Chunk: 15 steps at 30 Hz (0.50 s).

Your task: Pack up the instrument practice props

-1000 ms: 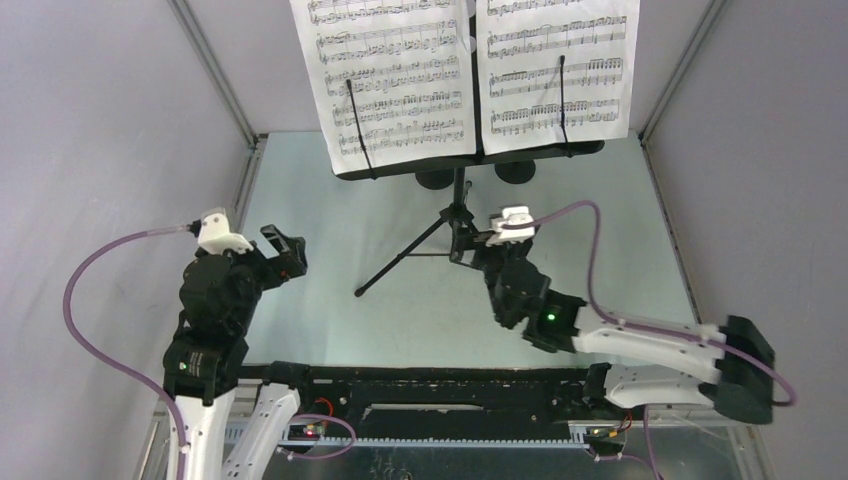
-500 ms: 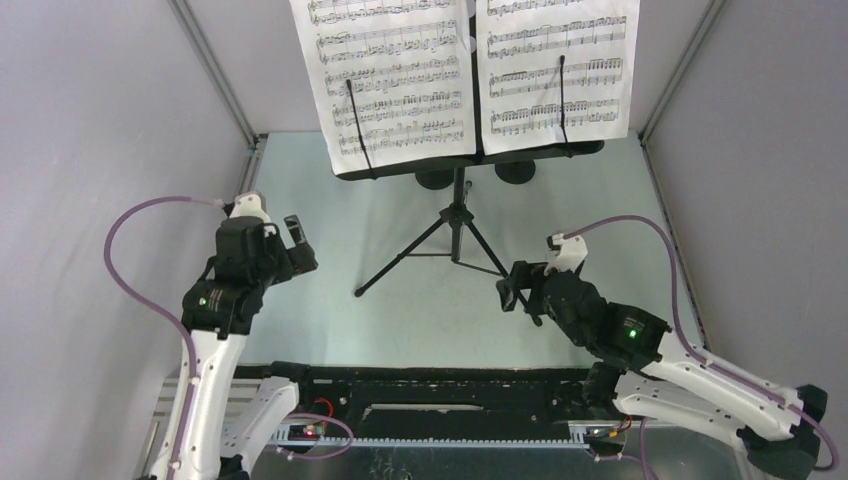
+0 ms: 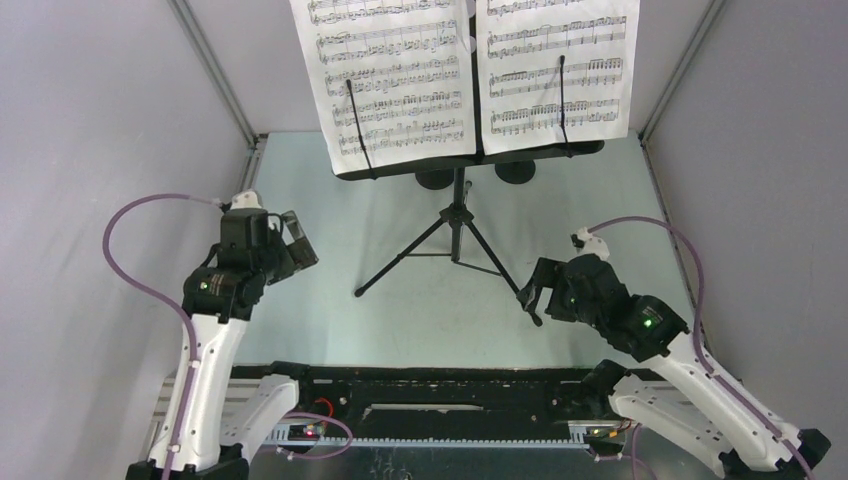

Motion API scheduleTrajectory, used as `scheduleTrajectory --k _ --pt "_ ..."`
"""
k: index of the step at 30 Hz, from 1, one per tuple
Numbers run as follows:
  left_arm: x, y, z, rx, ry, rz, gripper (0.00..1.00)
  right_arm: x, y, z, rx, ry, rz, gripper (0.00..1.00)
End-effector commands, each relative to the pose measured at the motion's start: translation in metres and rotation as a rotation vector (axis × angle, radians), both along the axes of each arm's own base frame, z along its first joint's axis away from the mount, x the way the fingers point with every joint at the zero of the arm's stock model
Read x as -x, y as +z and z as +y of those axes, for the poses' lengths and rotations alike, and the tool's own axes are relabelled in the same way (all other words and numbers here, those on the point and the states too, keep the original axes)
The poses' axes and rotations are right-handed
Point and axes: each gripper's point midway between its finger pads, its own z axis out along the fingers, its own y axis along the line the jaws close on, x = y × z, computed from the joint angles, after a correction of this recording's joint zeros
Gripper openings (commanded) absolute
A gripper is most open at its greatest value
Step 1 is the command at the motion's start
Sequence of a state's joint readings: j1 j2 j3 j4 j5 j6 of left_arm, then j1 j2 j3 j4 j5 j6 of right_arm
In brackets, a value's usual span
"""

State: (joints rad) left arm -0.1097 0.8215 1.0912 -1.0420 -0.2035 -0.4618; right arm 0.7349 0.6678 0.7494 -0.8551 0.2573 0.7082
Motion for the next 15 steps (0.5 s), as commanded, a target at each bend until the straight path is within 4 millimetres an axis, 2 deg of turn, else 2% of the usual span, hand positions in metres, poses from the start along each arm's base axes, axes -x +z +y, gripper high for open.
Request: scheduleTrajectory --k 1,4,6,9,12,15 --pt "0.000 0.047 -0.004 0.015 -0.048 -0.161 1.00 0.007 0.020 0.004 -0.090 0.031 0.046 1.00" --pt "0.011 0.081 -0.014 0.037 -0.125 -0.311 1.00 0.004 0.035 -0.003 -0.109 0.033 -0.036 1.00" --pt "0.024 0.116 -0.015 0.045 -0.140 -0.474 1.00 0.005 0.049 -0.005 -0.128 0.067 -0.113 1.00" --pt "0.049 0.166 -0.010 0.017 -0.153 -0.688 1.00 0.019 0.076 0.001 -0.189 0.165 -0.200 1.00" --pt "0.070 0.208 -0.006 -0.015 -0.159 -0.757 1.00 0.030 0.109 0.003 -0.257 0.221 -0.301 1.00" --pt "0.084 0.255 -0.017 -0.002 -0.233 -0.811 1.00 0.042 0.143 0.013 -0.333 0.312 -0.387 1.00"
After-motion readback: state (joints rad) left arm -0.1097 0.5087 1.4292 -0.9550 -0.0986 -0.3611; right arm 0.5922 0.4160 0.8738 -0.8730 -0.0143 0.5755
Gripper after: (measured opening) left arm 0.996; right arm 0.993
